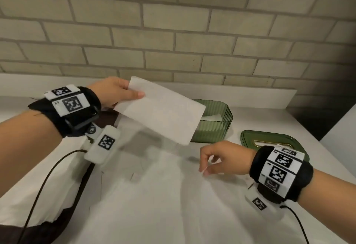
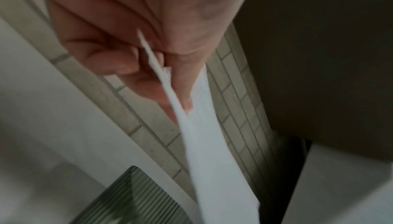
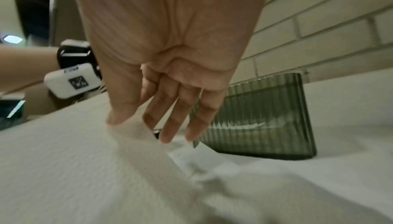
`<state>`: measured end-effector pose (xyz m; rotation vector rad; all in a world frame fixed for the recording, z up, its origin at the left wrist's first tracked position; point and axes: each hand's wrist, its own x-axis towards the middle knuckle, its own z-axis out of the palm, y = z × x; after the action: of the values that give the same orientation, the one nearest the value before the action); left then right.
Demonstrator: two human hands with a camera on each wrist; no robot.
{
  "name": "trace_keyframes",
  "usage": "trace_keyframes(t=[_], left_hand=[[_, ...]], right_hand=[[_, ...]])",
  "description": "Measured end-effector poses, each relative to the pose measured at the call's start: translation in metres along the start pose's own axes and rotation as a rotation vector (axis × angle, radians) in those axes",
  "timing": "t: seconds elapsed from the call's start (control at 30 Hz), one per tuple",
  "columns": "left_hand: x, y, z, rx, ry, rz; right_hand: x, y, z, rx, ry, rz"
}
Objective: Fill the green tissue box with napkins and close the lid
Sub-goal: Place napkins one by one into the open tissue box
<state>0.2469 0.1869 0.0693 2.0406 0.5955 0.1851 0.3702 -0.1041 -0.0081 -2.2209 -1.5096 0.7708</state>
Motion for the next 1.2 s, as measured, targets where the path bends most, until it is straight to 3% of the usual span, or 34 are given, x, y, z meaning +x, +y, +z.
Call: trace_keyframes(t=[0.1,0.2,0.3,0.4,0.47,0.63,0.7,0.83,1.0,1.1,1.2], left_hand=[[0.022,0.008,0.013,-0.149,0.078,-0.042],[0.046,0.017,0.038,-0.134,0.134,-0.091],[0.067,0.027,0.060,-0.036,0.118,-0.128],[0.081,0.036,0.080,0.243,0.051,-0.158],[0.088,0.040,0.095,0.386,0.000,-0.165],[0.096,0.042,0.122,0.485,-0.037,-0.213],[0.101,0.043,0.129,0.427,-0.075,-0.240],[0.104,0.045,0.137,0.089,-0.055,-0.304],[0.100,0.048,0.142,-0.057,-0.078,-0.393],[0.101,0.047,0.142,0.044,-0.112,-0.347],[0.103,0.047,0.139,0.556,-0.069,-0.172]], right_hand=[[-0.004,0.002,-0.010,0.259,0.082,-0.008],[-0.011,0.005,-0.022,0.512,0.207,-0.001],[-0.023,0.016,-0.032,0.628,0.292,0.042],[-0.036,0.029,-0.034,0.652,0.365,0.117],[-0.044,0.034,-0.035,0.714,0.473,0.158],[-0.063,0.055,-0.043,0.828,0.765,0.254],[-0.067,0.065,-0.048,0.850,0.837,0.283],[-0.073,0.072,-0.058,0.906,0.933,0.300],[-0.074,0.077,-0.065,0.908,0.958,0.350],[-0.075,0.072,-0.066,0.900,0.957,0.368],[-0.073,0.066,-0.069,0.890,0.995,0.372]])
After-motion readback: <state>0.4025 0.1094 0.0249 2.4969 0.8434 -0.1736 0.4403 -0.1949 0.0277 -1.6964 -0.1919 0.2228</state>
